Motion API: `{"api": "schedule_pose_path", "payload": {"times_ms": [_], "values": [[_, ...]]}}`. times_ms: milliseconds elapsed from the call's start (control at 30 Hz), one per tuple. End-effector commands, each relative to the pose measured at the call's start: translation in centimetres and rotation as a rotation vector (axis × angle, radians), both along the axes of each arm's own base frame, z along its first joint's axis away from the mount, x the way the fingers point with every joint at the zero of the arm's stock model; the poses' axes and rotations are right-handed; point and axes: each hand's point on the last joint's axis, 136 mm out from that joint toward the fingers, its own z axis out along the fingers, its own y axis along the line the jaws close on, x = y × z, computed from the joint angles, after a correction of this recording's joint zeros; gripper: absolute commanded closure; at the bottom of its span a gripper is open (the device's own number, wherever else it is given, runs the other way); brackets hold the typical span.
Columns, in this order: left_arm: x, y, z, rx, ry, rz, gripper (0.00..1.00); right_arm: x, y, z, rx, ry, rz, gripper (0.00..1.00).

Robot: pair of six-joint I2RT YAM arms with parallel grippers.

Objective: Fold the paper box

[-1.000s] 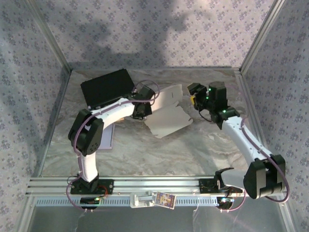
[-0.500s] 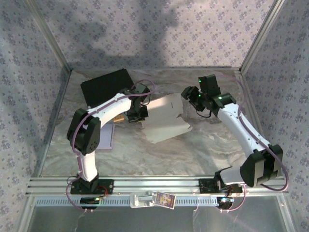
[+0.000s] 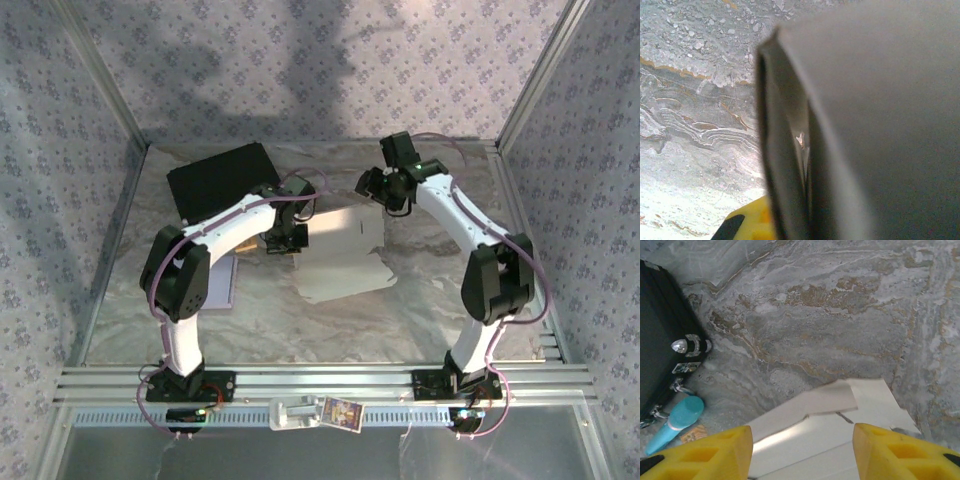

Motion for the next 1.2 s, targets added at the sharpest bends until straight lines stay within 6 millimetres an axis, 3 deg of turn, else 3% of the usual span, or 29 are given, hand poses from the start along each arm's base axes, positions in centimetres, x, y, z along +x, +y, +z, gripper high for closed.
{"api": "schedule_pose_path", "payload": {"times_ms": [0,267,500,733,867,1033,1100,1167], "values": [[0.6,-0.3,1.7,0.0,-0.049,-0.03,1.0,0.4,0.3,-1.0,-0.023,0.033,0.067,0.44],[0.7,-0.5,1.8,0.004,-0.056,-0.041,1.0,0.2,1.4,-3.3,-0.01,0.084,0.144,0.48],[0.8,-1.0,1.8,-0.001,-0.07,-0.055,1.0,-1.9,2.2,-2.5,0.091,0.078,0.122,0.48],[1.1,-1.4,1.8,-0.012,-0.109,-0.108,1.0,-1.7,2.8,-1.2,0.224,0.061,0.137,0.48],[1.6,-1.6,1.9,-0.051,-0.138,-0.143,1.0,-2.4,0.1,1.7,0.232,-0.026,0.109,0.48],[1.7,-2.2,1.9,-0.167,-0.13,-0.248,1.0,-4.2,-5.7,4.7,0.192,-0.142,-0.006,0.46],[1.4,-2.4,1.9,-0.245,-0.114,-0.296,1.0,-5.0,-8.2,4.7,0.167,-0.167,-0.064,0.46],[1.3,-2.0,1.9,-0.276,-0.098,-0.326,1.0,-5.9,-9.9,3.2,0.158,-0.143,-0.108,0.46]]}}
